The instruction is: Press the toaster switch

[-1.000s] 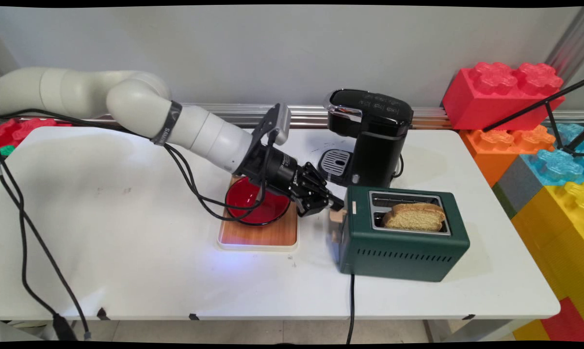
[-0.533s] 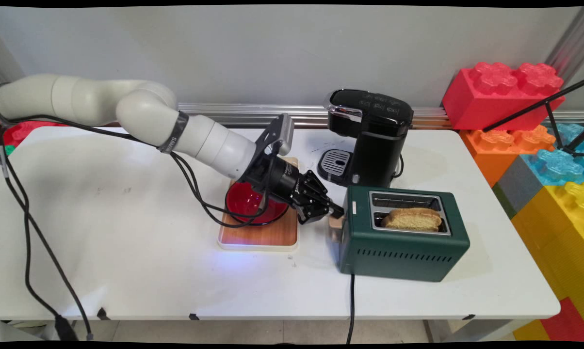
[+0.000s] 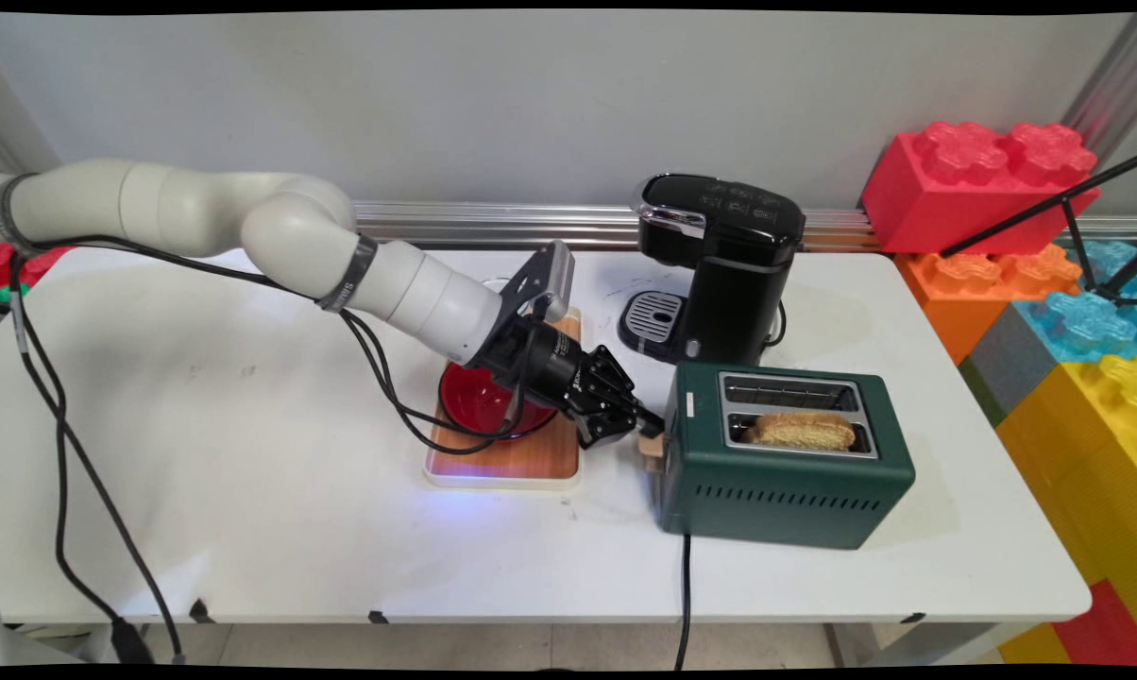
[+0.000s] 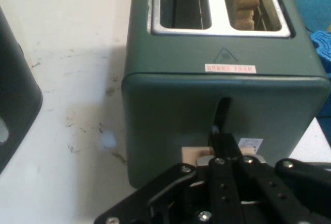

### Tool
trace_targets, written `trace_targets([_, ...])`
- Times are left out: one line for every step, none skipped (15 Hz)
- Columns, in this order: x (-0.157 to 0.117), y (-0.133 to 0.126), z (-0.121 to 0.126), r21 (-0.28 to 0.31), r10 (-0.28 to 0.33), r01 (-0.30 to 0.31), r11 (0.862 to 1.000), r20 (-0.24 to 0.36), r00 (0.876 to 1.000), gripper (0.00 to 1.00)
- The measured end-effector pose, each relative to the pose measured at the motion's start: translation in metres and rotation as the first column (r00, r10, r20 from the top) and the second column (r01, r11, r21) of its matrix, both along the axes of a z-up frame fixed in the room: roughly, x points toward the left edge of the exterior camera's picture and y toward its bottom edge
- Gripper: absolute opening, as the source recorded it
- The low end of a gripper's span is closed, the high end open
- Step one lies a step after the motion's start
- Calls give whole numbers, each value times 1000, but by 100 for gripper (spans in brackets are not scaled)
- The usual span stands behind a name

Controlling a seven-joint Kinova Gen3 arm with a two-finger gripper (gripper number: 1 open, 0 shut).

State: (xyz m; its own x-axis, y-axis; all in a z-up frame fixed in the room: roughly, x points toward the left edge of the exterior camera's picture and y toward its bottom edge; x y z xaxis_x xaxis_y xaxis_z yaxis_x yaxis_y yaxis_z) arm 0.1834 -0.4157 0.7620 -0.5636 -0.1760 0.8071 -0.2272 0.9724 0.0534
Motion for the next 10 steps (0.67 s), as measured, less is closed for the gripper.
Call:
trace_targets([0, 0, -1, 0, -1, 1, 1000, 1, 1000, 0])
trace_targets([0, -1, -3, 0, 0, 0, 1000, 2, 1000, 0])
trace_targets([-1, -1, -5, -1, -1, 1, 1000, 3, 1000, 0])
trace_targets([-2, -2, -6, -1, -1, 1, 1000, 4, 1000, 0])
trace_targets([-2, -3, -7, -1, -2, 2, 1000, 5, 1000, 0])
trace_targets([-2, -4, -9, -1, -2, 2, 1000, 6, 1000, 0])
trace_targets([-3, -4, -10, -2, -2, 2, 1000, 7, 1000, 0])
trace_targets([-3, -4, -11, -2, -2, 2, 1000, 8, 1000, 0])
trace_targets([-3, -4, -11, -3, -2, 2, 1000, 8, 1000, 0])
trace_targets([-3, -5, -11, -3, -2, 2, 1000, 8, 1000, 0])
